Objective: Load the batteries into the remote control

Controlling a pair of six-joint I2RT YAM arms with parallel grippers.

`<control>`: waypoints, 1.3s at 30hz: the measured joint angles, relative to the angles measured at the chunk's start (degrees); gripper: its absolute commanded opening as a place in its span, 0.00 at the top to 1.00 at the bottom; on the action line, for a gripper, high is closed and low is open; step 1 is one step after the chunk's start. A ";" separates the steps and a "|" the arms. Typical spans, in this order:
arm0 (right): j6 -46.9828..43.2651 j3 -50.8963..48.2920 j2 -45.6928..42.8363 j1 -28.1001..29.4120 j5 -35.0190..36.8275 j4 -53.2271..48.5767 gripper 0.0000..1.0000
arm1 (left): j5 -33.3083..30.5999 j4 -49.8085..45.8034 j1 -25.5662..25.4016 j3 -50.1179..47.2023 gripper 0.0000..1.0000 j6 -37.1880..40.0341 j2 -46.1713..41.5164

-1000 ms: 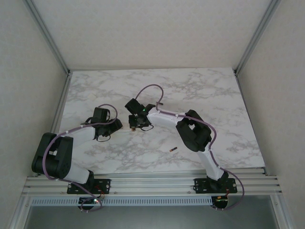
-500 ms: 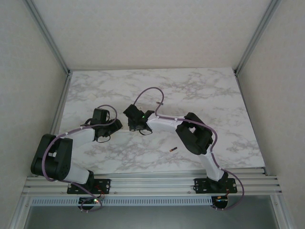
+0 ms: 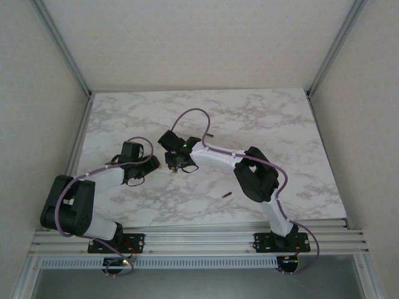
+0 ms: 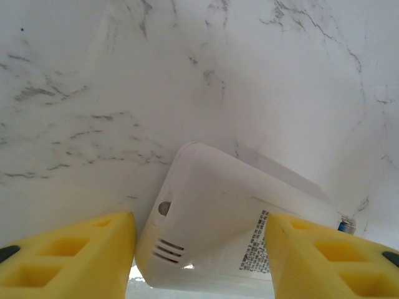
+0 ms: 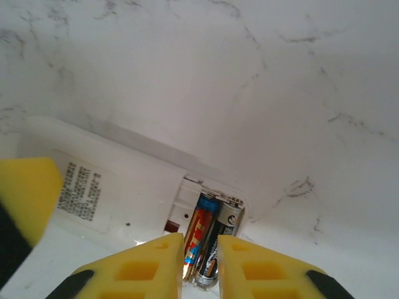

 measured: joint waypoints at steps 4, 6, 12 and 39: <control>-0.55 0.63 -0.02 -0.26 -0.24 -1.25 0.85 | -0.02 0.00 0.00 0.00 0.44 0.00 0.00; -0.52 0.63 -0.02 -0.35 -0.72 -1.81 0.87 | 0.00 0.00 0.00 0.00 0.42 0.00 0.00; -0.35 0.61 1.42 -0.39 -2.97 -0.72 0.89 | -0.02 0.07 -0.37 0.02 0.25 -0.11 -1.07; 2.23 -20.44 -26.69 -10.64 -8.87 8.44 0.51 | -18.78 -29.75 15.23 56.28 0.07 12.96 30.95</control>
